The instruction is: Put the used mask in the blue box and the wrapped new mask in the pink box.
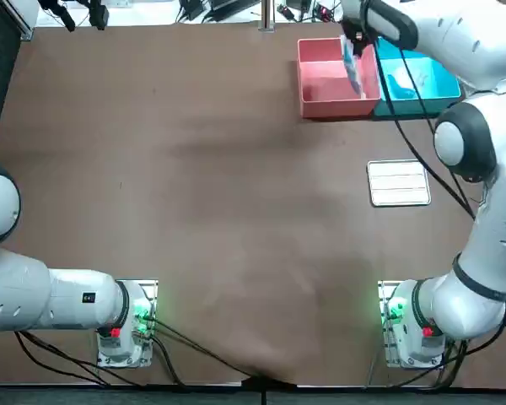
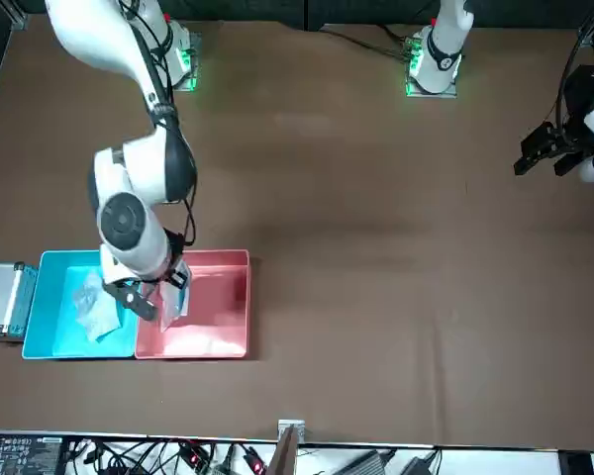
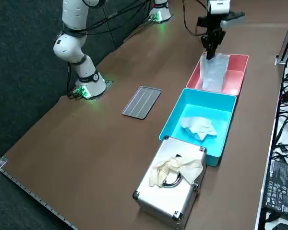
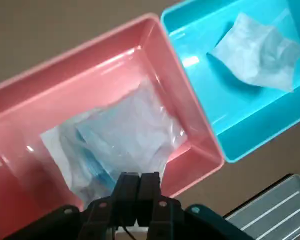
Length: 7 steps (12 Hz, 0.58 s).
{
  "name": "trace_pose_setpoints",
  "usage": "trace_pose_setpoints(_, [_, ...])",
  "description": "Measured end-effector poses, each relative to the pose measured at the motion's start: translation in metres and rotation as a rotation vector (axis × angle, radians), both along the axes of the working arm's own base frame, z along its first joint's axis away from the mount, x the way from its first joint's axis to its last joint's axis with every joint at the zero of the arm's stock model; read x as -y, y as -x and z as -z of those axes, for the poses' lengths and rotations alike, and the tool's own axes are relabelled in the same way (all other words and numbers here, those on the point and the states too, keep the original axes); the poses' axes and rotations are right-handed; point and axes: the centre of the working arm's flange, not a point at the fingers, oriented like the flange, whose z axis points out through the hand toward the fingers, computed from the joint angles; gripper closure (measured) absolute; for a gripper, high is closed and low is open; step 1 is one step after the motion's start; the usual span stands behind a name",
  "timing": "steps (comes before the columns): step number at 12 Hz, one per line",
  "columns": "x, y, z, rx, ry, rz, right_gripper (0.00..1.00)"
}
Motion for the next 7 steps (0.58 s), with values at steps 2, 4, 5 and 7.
trace_pose_setpoints(2, [-0.009, 0.002, 0.020, -0.025, 0.010, -0.009, 0.95])
trace_pose_setpoints(4, [-0.014, 0.003, 0.026, -0.032, 0.013, -0.014, 0.78])
trace_pose_setpoints(5, [-0.016, 0.004, 0.025, -0.031, 0.012, -0.016, 0.67])
trace_pose_setpoints(7, [-0.020, 0.005, 0.021, -0.025, 0.009, -0.022, 0.44])
